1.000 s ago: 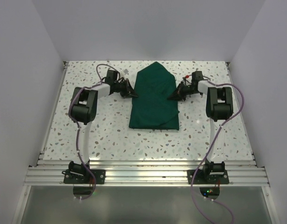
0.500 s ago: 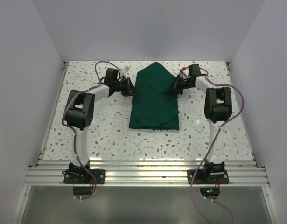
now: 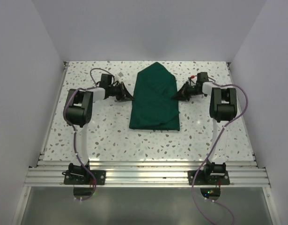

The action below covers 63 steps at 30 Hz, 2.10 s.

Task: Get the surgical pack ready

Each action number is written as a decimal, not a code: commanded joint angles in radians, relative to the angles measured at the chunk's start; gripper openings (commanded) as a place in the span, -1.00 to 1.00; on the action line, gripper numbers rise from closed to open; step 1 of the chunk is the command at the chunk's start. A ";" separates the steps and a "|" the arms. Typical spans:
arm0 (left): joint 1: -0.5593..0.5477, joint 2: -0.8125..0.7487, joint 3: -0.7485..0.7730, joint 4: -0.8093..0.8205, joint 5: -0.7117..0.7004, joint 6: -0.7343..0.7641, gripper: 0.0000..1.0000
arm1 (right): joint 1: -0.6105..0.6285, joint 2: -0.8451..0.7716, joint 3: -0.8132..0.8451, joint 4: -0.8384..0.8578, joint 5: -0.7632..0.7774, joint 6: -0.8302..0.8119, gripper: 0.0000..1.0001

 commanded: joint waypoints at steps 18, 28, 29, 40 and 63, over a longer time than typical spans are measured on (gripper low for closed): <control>-0.060 0.442 0.637 0.282 -0.011 -0.232 -0.58 | 0.010 0.239 0.298 0.365 0.079 0.293 -0.83; -0.011 0.350 0.541 0.203 -0.070 -0.129 -0.57 | -0.025 0.233 0.404 0.195 0.117 0.158 -0.74; -0.002 0.338 0.545 0.192 -0.078 -0.112 -0.53 | -0.034 0.224 0.429 0.183 0.122 0.150 -0.67; 0.019 0.353 0.647 0.214 -0.202 -0.048 0.08 | -0.056 0.207 0.535 0.005 0.188 -0.026 0.08; -0.031 0.558 0.791 0.279 -0.143 -0.128 0.02 | 0.010 0.394 0.683 -0.048 0.137 -0.146 -0.03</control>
